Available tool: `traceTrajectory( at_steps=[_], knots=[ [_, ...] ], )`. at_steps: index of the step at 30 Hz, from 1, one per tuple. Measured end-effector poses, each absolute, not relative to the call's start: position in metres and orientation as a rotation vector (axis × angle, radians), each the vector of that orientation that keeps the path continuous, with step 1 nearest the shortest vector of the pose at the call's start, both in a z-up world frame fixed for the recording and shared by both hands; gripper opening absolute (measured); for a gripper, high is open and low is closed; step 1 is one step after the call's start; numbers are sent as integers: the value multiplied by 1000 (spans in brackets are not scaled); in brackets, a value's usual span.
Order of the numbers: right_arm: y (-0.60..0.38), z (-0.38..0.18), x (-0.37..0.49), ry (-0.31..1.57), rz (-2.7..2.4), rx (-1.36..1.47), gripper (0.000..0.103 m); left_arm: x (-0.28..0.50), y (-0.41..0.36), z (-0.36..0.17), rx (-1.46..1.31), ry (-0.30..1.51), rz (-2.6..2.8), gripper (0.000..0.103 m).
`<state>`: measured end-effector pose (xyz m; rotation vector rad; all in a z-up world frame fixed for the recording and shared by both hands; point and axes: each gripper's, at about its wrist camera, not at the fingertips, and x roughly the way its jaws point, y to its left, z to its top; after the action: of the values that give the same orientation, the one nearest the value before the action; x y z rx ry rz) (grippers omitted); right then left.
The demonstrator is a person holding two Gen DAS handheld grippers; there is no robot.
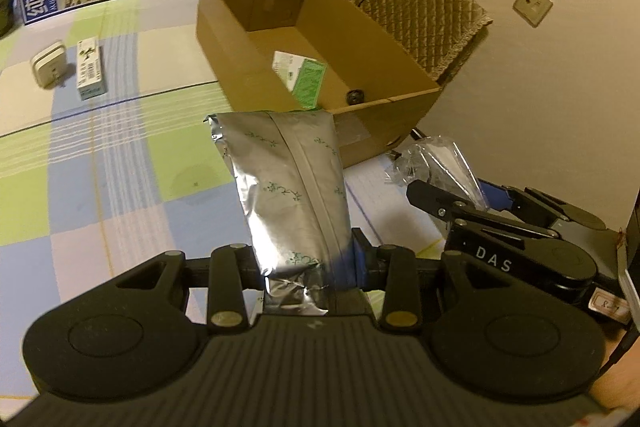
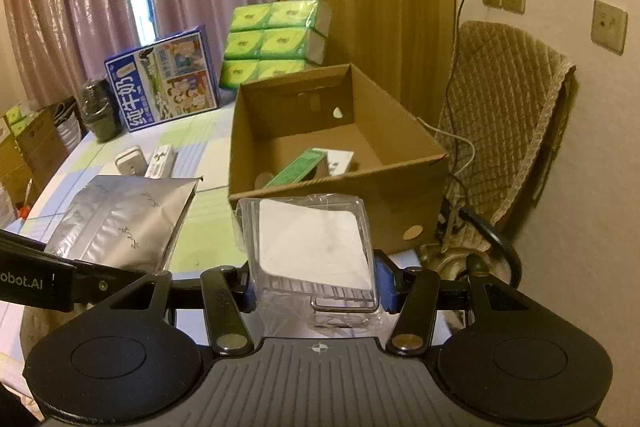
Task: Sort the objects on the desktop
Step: 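Open the left tool to drop the foil bag while the right tool drops the case into the box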
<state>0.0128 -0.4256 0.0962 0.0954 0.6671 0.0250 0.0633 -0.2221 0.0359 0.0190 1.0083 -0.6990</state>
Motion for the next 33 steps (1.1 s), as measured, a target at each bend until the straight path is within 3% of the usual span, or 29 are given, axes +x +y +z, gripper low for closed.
traceTrajectory(
  at_steps=[15,33],
  knots=[
    [-460,122,43,631,29,65,51,84,-264,52,1,995,-737,32],
    [-493,136,158,620,30,31,51,179,-330,77,-46,964,-707,32]
  ],
)
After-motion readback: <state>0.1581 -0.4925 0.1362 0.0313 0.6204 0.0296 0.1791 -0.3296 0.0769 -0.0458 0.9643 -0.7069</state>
